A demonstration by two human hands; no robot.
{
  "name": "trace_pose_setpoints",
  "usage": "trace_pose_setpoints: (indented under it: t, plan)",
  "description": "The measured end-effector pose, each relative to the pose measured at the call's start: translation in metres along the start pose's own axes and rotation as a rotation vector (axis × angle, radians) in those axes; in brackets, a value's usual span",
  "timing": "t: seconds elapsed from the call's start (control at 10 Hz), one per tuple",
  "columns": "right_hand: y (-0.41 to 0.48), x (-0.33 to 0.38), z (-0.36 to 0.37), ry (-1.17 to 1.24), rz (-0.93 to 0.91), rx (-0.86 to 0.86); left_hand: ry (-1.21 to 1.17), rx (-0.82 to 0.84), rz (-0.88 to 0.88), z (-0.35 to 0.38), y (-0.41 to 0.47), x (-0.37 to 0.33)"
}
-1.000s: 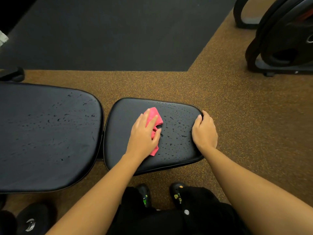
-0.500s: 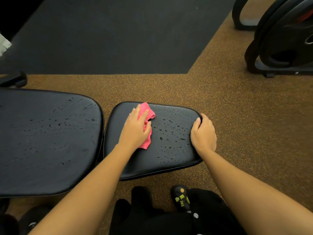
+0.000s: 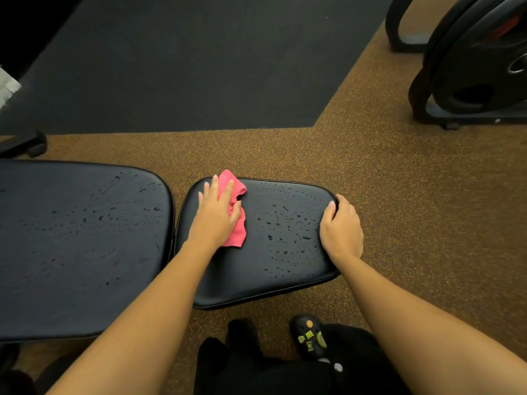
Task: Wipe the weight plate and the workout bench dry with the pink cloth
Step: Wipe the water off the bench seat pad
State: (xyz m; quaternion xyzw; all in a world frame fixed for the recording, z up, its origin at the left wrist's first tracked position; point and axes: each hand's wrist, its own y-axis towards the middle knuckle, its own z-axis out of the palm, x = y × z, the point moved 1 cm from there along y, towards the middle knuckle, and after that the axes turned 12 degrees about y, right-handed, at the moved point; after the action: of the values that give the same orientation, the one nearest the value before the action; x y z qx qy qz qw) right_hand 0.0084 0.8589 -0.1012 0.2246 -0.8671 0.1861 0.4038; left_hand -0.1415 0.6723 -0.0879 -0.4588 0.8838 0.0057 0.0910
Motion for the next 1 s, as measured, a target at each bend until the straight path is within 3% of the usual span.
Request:
trace_pose_setpoints:
  t: [0.3,0.4,0.6,1.0]
  plan:
    - [-0.002,0.0,-0.001,0.022,0.003,0.002,-0.017,-0.084,0.024,0.009,-0.025,0.001]
    - [-0.001,-0.001,-0.001,0.023,-0.001,0.009,0.108,-0.119,-0.057,0.006,-0.006,0.009]
    - [-0.001,0.0,-0.001,0.016,0.005,0.015,-0.008,-0.161,-0.183,0.005,-0.001,0.0]
    - [0.0,-0.001,-0.001,0.027,-0.004,0.009,-0.06,-0.165,-0.085,0.016,0.0,-0.038]
